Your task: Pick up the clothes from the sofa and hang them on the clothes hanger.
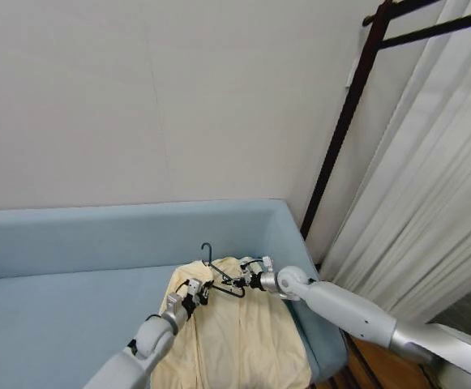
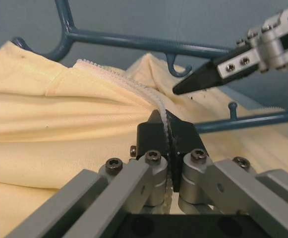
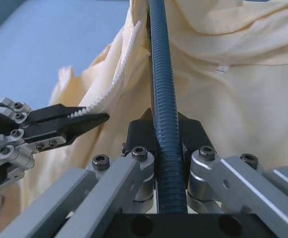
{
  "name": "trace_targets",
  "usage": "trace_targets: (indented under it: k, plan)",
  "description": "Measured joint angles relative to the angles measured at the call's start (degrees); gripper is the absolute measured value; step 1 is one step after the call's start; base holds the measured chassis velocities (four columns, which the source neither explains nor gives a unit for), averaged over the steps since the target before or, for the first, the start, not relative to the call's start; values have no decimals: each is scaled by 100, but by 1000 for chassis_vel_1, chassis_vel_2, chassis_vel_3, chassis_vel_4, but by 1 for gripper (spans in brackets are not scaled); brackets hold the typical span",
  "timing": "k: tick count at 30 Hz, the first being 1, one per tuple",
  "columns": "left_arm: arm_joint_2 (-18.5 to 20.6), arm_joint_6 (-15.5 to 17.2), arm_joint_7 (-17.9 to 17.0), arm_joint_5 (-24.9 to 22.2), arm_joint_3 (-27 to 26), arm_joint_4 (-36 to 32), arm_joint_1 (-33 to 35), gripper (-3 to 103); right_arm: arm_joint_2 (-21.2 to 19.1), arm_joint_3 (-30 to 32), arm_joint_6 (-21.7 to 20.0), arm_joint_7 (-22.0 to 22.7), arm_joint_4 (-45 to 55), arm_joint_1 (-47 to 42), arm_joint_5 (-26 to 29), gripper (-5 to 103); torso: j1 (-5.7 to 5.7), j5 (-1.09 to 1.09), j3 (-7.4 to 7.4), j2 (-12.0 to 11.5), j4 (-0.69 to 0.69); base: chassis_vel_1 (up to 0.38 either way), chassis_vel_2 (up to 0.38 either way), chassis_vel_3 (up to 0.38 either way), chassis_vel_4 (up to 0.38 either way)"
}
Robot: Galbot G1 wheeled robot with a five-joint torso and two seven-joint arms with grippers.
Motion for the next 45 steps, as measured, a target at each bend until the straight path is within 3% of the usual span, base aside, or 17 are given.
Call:
trace_targets:
  k: [16, 21, 23, 25, 29, 34, 38, 40, 44, 45]
  plan:
    - [-588, -64, -325, 65, 3, 720, -456, 1, 1262, -3, 572, -161, -1615, -17, -2025, 9, 0, -1, 0, 0, 2, 0, 0, 0, 0]
    - [-700, -86, -327, 64, 5, 858, -541, 1, 1422, -41, 886, 215, -1785, -98, -2713, 5, 0, 0, 1, 0, 1, 0, 0, 0, 0]
    - [-707, -88, -316, 61, 18, 867, -550, 1, 1462, -46, 1073, 392, -1850, -133, -2995, 14, 0, 0, 1, 0, 1, 0, 0, 0, 0]
    - [-703, -90, -311, 60, 21, 868, -551, 1, 1494, -50, 1183, 590, -1899, -155, -3179, 14, 0, 0, 1, 0, 2, 0, 0, 0, 0]
    - [-624, -91, -305, 56, 9, 827, -512, 1, 1594, -38, 1373, 1290, -1984, -214, -3456, 35, 0, 0, 1, 0, 1, 0, 0, 0, 0]
    - [-573, -93, -303, 54, -29, 770, -466, 1, 1600, -28, 1386, 1517, -1887, -247, -3468, 46, 0, 0, 0, 0, 2, 0, 0, 0, 0]
    - [-555, -108, -302, 52, -80, 729, -395, 1, 1514, -21, 1411, 1840, -1617, -262, -3459, 69, 0, 0, 0, 0, 2, 0, 0, 0, 0]
    - [-551, -113, -302, 53, -90, 723, -377, 1, 1464, -4, 1412, 1874, -1535, -250, -3452, 69, 0, 0, 1, 0, 2, 0, 0, 0, 0]
    - [-545, -128, -302, 54, -133, 700, -321, 1, 1114, 133, 1265, 1968, -1122, -131, -3307, 89, 0, 0, 0, 1, 1, 0, 0, 0, 0]
    - [-545, -128, -302, 54, -133, 700, -321, 1, 1114, 133, 1265, 1968, -1122, -131, -3307, 89, 0, 0, 0, 1, 1, 0, 0, 0, 0]
